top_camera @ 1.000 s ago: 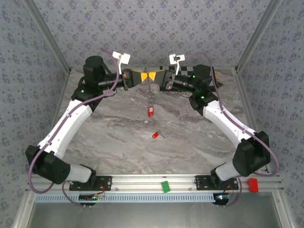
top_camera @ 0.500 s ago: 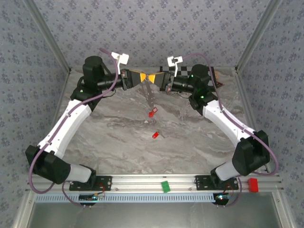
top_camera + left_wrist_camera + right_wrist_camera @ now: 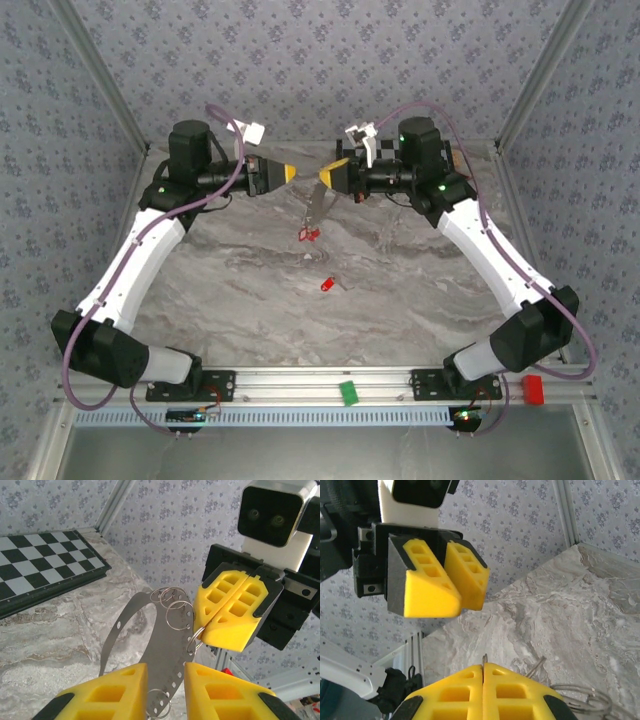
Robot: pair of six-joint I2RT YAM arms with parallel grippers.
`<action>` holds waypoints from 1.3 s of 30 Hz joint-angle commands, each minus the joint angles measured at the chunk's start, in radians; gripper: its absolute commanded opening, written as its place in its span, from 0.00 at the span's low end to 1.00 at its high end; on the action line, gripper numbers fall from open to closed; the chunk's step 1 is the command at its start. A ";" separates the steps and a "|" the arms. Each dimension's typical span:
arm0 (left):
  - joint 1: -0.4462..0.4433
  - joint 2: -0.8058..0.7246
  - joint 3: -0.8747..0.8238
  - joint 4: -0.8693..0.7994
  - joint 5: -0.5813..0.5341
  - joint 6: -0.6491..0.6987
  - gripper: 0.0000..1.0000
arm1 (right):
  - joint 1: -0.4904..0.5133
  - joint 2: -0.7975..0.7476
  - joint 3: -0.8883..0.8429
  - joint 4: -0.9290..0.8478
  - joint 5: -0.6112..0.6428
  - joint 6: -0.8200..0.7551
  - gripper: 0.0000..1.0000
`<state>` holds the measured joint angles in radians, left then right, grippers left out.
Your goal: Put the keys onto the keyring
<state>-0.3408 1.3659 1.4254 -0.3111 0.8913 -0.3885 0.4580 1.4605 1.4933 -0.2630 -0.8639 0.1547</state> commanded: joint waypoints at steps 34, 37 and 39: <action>-0.115 0.041 0.111 -0.052 0.076 0.087 0.15 | 0.003 0.054 0.154 -0.088 -0.201 -0.067 0.00; -0.116 0.042 0.120 -0.091 0.081 0.116 0.16 | 0.003 0.053 0.152 -0.088 -0.201 -0.069 0.00; -0.116 0.044 0.125 -0.108 0.088 0.126 0.16 | 0.002 0.051 0.152 -0.088 -0.203 -0.069 0.00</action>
<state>-0.4492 1.4094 1.5116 -0.3706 0.9360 -0.3038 0.4580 1.5192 1.6131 -0.3855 -1.0313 0.0708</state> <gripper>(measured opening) 0.161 0.046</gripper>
